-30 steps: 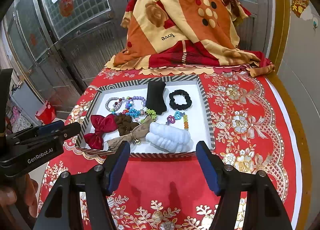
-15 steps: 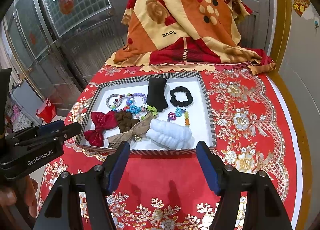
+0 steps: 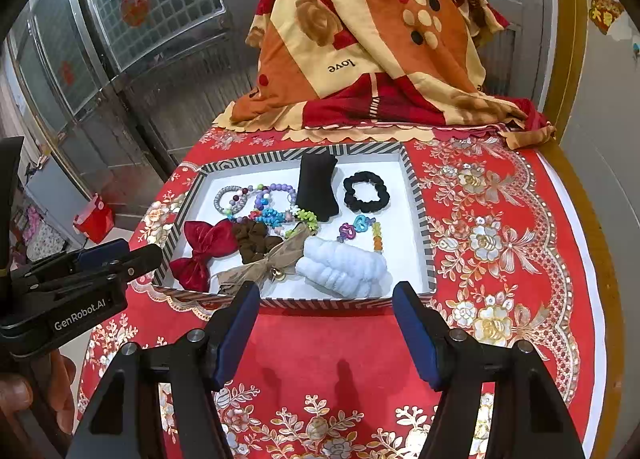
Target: Organize jewelry
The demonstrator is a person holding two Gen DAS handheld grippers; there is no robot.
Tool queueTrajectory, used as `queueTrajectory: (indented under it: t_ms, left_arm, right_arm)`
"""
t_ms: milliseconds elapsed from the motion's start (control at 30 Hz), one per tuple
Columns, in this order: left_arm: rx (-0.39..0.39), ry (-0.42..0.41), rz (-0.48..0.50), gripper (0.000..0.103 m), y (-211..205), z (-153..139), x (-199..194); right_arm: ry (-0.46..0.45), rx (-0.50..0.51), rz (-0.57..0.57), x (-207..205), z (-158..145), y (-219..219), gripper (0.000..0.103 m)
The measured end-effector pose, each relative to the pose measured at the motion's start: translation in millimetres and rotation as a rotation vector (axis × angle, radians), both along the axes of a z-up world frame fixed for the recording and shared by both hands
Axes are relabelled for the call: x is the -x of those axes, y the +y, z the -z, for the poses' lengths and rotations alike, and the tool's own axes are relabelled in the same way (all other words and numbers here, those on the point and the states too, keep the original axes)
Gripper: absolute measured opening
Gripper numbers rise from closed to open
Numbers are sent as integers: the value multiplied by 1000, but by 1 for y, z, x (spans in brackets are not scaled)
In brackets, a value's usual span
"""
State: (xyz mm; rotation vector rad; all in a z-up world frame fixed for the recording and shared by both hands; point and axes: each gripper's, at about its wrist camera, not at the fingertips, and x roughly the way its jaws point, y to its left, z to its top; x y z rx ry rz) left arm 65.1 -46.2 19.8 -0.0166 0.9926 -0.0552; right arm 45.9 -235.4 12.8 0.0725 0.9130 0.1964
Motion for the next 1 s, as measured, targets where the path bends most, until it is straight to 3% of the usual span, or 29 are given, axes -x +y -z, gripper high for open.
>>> queueTrajectory:
  t_ms: [833, 1000]
  left_arm:
    - [2, 2, 15, 47, -1, 6, 8]
    - [32, 9, 26, 47, -4, 3, 3]
  right_arm:
    - [14, -8, -20, 0, 5, 2, 67]
    - [15, -14, -8, 2, 5, -6, 67]
